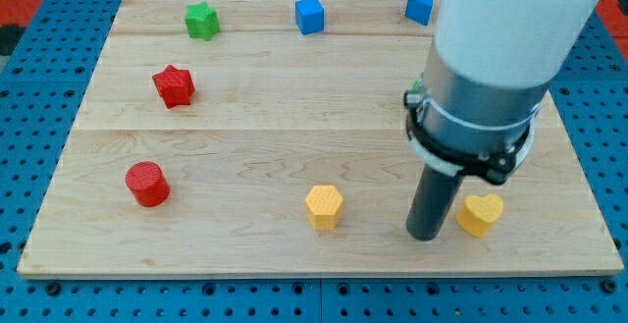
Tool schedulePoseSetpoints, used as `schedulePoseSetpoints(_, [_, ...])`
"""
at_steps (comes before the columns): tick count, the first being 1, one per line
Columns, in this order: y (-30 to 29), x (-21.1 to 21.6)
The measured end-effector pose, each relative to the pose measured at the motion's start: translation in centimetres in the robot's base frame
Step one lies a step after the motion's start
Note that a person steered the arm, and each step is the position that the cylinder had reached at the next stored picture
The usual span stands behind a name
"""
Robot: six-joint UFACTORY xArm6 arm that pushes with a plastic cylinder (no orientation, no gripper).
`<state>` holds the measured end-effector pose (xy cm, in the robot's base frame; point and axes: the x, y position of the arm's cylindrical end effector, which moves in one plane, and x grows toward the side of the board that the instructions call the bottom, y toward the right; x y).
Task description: Keep yellow hexagon in between green circle and yellow heart
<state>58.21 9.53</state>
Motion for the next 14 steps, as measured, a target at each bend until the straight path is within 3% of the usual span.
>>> schedulePoseSetpoints(5, [-14.8,-1.8])
schedulePoseSetpoints(7, [-10.8,-6.1])
schedulePoseSetpoints(9, [-10.5,-6.1])
schedulePoseSetpoints(12, [-16.1,-5.1])
schedulePoseSetpoints(13, [-11.2,-2.7])
schedulePoseSetpoints(14, [-8.0,-2.9])
